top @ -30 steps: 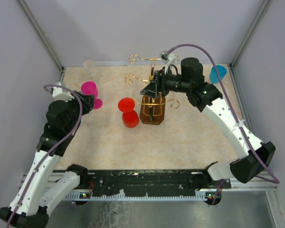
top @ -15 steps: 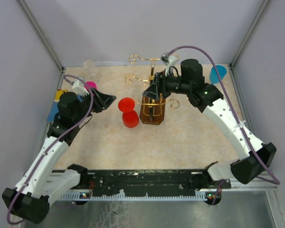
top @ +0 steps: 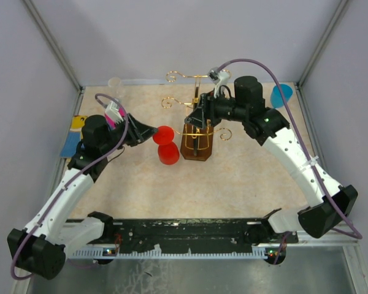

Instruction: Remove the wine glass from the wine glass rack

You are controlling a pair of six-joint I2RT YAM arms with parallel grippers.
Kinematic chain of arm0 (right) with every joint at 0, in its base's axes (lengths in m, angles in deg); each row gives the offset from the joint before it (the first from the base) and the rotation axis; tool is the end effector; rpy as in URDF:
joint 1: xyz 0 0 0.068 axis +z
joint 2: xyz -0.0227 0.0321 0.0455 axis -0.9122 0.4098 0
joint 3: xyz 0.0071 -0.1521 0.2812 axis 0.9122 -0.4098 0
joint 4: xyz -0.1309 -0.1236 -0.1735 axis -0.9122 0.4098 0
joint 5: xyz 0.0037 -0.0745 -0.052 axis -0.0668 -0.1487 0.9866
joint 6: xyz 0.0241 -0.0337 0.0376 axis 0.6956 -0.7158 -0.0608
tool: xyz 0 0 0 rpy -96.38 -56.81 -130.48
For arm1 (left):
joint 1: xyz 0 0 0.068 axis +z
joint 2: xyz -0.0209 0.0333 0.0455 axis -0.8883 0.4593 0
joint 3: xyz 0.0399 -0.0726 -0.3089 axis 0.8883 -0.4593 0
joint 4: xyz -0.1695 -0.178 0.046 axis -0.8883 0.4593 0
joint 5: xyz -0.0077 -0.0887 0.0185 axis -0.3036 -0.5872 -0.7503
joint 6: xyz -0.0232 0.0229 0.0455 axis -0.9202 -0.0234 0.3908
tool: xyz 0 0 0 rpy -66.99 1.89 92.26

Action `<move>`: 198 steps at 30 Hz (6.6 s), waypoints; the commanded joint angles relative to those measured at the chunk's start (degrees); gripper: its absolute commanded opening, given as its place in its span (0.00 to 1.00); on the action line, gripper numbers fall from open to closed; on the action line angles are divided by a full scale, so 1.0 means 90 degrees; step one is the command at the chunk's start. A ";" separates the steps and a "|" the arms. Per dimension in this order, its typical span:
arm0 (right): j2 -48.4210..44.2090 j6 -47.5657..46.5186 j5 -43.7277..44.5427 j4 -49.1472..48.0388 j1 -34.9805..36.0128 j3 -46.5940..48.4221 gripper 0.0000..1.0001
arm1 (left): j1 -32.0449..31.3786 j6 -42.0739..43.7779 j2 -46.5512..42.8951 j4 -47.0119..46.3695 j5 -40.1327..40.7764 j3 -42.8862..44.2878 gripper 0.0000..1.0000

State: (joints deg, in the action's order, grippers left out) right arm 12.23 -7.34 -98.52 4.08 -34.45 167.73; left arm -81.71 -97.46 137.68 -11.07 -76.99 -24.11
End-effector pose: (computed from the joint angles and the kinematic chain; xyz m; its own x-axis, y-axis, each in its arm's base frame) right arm 0.2217 0.1579 0.4707 -0.5187 -0.0214 -0.8547 -0.7378 0.5163 0.4349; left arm 0.1762 -0.0770 0.3801 -0.5842 -0.4336 -0.6861 0.3732 0.6071 -0.7015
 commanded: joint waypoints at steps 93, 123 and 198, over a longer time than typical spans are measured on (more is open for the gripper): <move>-0.0642 -0.0313 0.0196 -0.0028 -0.0388 0.0220 0.59 | 0.0715 -0.1662 0.1259 -0.2525 -0.1825 0.0358 0.00; -0.0720 0.0503 -0.0143 -0.0081 -0.0400 -0.0247 0.67 | 0.0652 -0.2746 -0.0964 -0.1131 -0.3066 -0.0364 0.00; 0.1478 0.7637 -0.2418 -0.8392 0.0914 -0.0531 0.99 | 0.0593 0.0352 -0.1894 -0.6451 -0.4989 -0.0903 0.00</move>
State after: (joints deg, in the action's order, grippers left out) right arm 25.00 60.42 -119.11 -66.87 -27.79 159.22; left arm -76.07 -92.57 119.67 -66.94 -122.13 -31.54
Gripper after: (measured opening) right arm 0.992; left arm 0.014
